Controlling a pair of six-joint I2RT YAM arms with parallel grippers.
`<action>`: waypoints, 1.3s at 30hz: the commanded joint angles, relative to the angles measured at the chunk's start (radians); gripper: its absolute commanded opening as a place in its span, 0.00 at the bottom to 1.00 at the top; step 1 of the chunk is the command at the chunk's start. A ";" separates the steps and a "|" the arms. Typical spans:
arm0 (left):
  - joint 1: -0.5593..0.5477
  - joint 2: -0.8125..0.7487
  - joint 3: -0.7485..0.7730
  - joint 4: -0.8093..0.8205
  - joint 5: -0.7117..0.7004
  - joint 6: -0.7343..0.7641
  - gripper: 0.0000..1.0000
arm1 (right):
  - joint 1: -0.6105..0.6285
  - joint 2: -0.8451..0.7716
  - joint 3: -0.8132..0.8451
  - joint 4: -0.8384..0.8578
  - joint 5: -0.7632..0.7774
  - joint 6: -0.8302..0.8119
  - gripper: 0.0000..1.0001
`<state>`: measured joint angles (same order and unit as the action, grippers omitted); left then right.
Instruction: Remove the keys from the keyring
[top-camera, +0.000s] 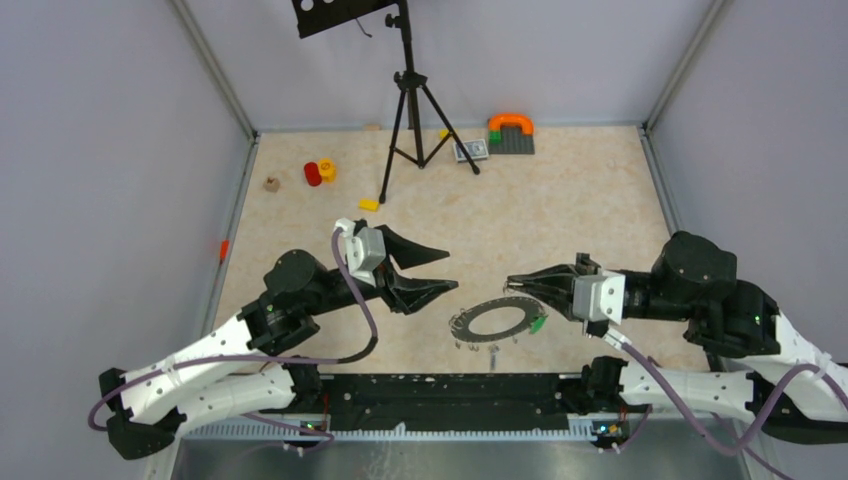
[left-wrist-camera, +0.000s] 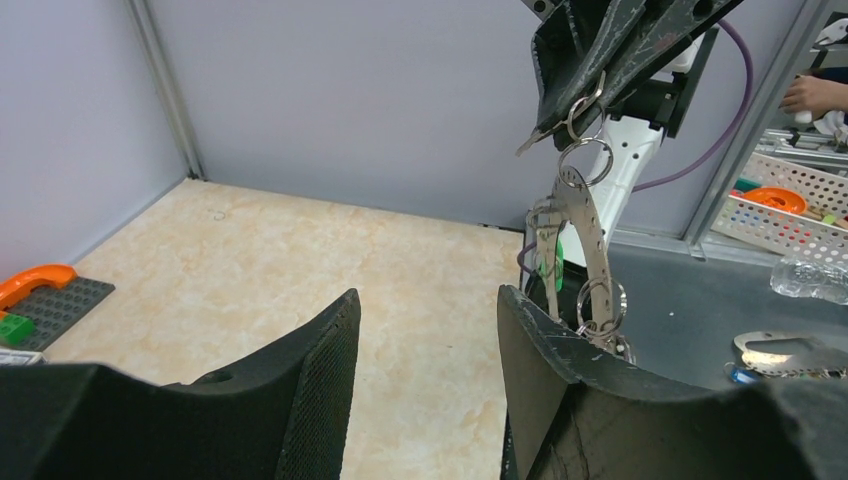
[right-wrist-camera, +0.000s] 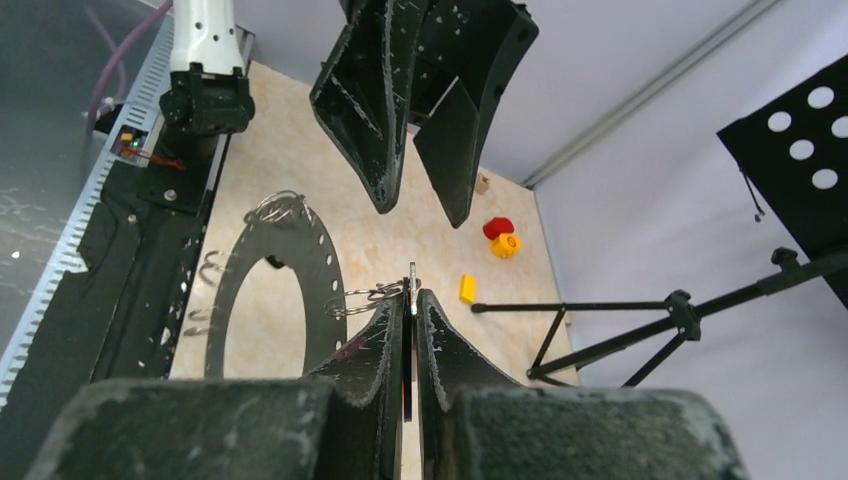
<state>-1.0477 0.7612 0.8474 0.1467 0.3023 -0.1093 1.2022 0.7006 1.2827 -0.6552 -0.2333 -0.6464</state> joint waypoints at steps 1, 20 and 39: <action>0.001 -0.011 0.029 0.010 0.014 0.004 0.55 | 0.008 -0.021 -0.007 0.098 -0.068 -0.041 0.00; 0.000 -0.001 0.034 0.019 0.037 0.006 0.55 | 0.007 -0.050 -0.035 0.122 -0.140 -0.057 0.00; 0.001 0.204 0.178 0.156 0.393 -0.009 0.66 | 0.007 -0.025 -0.034 0.053 -0.173 -0.213 0.00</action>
<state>-1.0477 0.9382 0.9783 0.2234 0.5854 -0.1024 1.2022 0.6689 1.2415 -0.6250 -0.3721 -0.7811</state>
